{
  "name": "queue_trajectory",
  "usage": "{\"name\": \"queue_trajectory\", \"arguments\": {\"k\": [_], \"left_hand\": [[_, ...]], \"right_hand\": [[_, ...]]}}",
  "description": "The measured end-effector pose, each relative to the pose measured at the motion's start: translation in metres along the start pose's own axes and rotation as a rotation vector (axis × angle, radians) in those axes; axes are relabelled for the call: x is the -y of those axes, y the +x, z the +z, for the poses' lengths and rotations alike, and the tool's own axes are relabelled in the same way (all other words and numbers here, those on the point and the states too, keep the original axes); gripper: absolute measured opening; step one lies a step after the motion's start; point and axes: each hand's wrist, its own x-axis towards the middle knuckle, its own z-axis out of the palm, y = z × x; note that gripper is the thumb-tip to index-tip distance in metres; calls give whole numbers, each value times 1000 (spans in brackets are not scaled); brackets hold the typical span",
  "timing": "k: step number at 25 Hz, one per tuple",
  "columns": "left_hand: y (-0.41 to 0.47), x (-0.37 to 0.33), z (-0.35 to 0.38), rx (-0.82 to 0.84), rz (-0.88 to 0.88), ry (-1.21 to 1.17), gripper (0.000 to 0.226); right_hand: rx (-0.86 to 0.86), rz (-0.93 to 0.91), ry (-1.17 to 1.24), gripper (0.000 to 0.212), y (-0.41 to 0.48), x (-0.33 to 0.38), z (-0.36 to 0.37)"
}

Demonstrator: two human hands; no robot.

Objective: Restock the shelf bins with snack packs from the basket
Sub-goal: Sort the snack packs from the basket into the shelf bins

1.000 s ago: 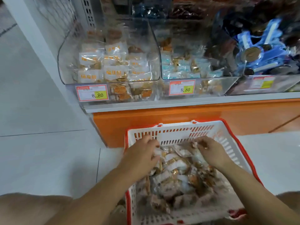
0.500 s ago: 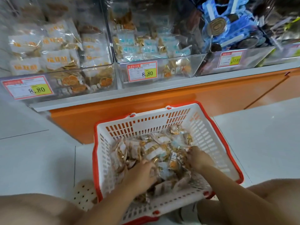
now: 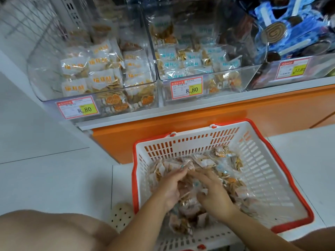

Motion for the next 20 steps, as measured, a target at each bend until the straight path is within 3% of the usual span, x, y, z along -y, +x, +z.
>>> {"name": "queue_trajectory", "arguments": {"k": [3,5,7,14,16,20], "left_hand": [[-6,-4,-4,30,10,-109,12],[-9,-6,-1,31,32,-165,16],[-10,-7,-2,-26,61,-204,19],[-4,-10,-2,-111,109,-201,22],[-3,-13,-6,-72,121,-73,24],[-5,-20,-13,3,109,401,38]], "right_hand": [[-124,343,581,39,9,15,-10],[-67,460,695,15,15,14,-16],[2,490,782,18,17,13,-17],[-90,573,1046,12,17,7,-18],[-97,541,976,11,18,9,-24],[-29,300,460,3,24,10,-43]]}}
